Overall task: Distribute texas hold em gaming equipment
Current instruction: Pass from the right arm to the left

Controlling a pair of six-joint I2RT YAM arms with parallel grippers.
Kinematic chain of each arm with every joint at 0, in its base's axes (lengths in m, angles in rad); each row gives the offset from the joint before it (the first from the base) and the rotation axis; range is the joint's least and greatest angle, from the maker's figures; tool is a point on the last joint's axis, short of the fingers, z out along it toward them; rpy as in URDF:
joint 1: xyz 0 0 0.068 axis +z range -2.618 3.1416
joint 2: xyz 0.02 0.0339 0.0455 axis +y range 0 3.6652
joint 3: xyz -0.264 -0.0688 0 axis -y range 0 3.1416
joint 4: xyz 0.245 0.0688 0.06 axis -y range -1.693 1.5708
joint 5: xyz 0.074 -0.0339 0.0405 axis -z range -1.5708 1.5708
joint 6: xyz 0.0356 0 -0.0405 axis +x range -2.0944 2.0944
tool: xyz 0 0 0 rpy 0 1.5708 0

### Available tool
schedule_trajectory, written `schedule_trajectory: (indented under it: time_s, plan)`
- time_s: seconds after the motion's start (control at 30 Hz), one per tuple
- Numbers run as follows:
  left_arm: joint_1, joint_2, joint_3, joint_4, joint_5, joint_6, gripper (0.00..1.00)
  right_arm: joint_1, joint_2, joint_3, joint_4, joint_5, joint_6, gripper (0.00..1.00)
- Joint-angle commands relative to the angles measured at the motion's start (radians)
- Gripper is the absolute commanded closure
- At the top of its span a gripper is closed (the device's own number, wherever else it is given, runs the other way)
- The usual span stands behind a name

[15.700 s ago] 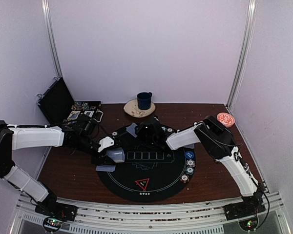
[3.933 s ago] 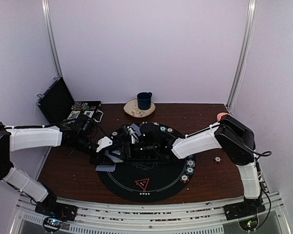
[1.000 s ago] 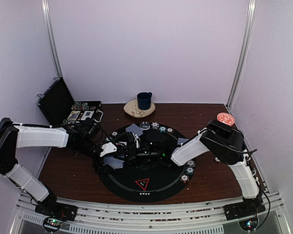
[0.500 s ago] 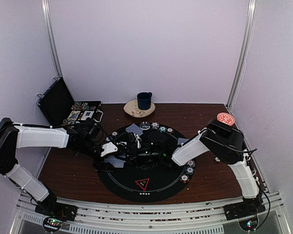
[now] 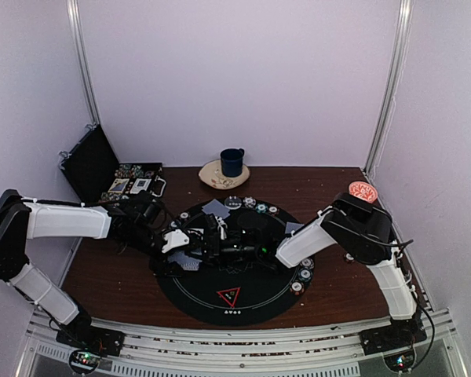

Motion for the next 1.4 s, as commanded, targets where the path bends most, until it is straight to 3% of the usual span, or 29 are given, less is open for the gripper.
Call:
schedule_trajectory:
  time_s: [0.0,0.03,0.13,0.2,0.27,0.53,0.9,1.37]
  plan:
    - [-0.007,0.015,-0.009,0.062,-0.025,0.005,0.45,0.027,-0.049,0.029,0.070,-0.028,0.039,0.86]
    - [-0.007,0.015,-0.011,0.062,-0.023,0.005,0.42,0.026,-0.050,0.029,0.075,-0.029,0.042,0.88]
    - [-0.007,0.010,-0.011,0.053,-0.009,0.014,0.19,0.026,-0.059,0.025,0.084,-0.026,0.048,1.00]
    - [-0.007,0.002,-0.011,0.044,0.006,0.024,0.05,0.027,-0.069,0.024,0.070,-0.027,0.038,1.00]
    - [-0.007,-0.004,-0.015,0.039,0.020,0.034,0.02,0.027,-0.075,0.026,0.050,-0.028,0.021,1.00]
    - [-0.007,0.006,-0.007,0.024,0.034,0.042,0.04,0.037,-0.078,0.038,0.007,-0.037,-0.012,1.00]
    - [-0.007,0.020,-0.002,0.024,0.042,0.042,0.27,0.042,-0.060,0.053,0.017,-0.033,0.004,0.97]
    - [-0.007,0.026,-0.002,0.070,0.005,-0.005,0.31,0.045,-0.035,0.050,0.085,-0.040,0.060,0.75]
